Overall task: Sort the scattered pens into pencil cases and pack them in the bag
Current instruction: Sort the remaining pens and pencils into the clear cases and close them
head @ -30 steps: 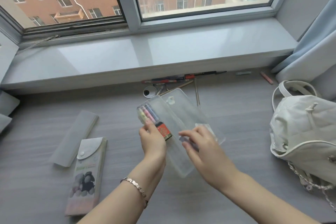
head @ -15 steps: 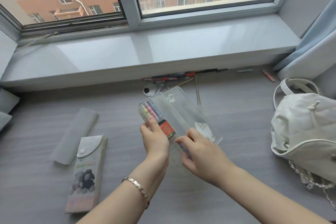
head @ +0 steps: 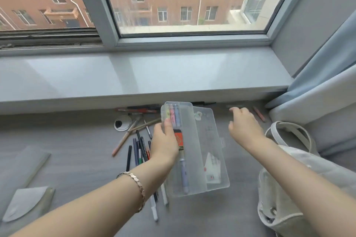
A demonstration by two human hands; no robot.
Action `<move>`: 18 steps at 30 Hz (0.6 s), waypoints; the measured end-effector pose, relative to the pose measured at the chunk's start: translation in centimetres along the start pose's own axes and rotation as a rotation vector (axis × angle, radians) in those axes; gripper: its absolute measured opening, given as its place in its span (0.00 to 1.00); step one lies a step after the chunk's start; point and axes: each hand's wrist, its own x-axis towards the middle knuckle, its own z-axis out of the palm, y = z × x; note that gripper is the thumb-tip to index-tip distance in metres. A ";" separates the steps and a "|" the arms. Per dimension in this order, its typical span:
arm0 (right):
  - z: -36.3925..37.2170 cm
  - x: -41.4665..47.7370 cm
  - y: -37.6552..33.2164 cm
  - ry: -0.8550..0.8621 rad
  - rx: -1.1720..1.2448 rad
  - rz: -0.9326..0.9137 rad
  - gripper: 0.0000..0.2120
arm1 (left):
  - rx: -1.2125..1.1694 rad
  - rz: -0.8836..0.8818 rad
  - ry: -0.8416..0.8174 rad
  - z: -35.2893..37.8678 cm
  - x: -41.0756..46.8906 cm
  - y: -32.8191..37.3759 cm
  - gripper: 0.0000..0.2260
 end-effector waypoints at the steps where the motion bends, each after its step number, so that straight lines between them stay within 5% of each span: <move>1: -0.3 1.8 1.1 -0.034 -0.068 0.093 0.18 | 0.017 -0.001 -0.022 0.8 0.4 0.4 0.19; 7: 0.5 8.7 6.6 -0.066 -0.188 0.390 0.21 | 0.045 -0.004 -0.101 4.8 2.4 1.5 0.19; 13: 2.7 10.3 7.8 -0.037 -0.246 0.407 0.18 | 0.068 -0.003 -0.114 5.5 2.8 0.7 0.18; 18: 3.1 10.8 5.0 0.021 -0.309 0.053 0.22 | 0.067 -0.002 -0.103 5.3 2.9 0.3 0.17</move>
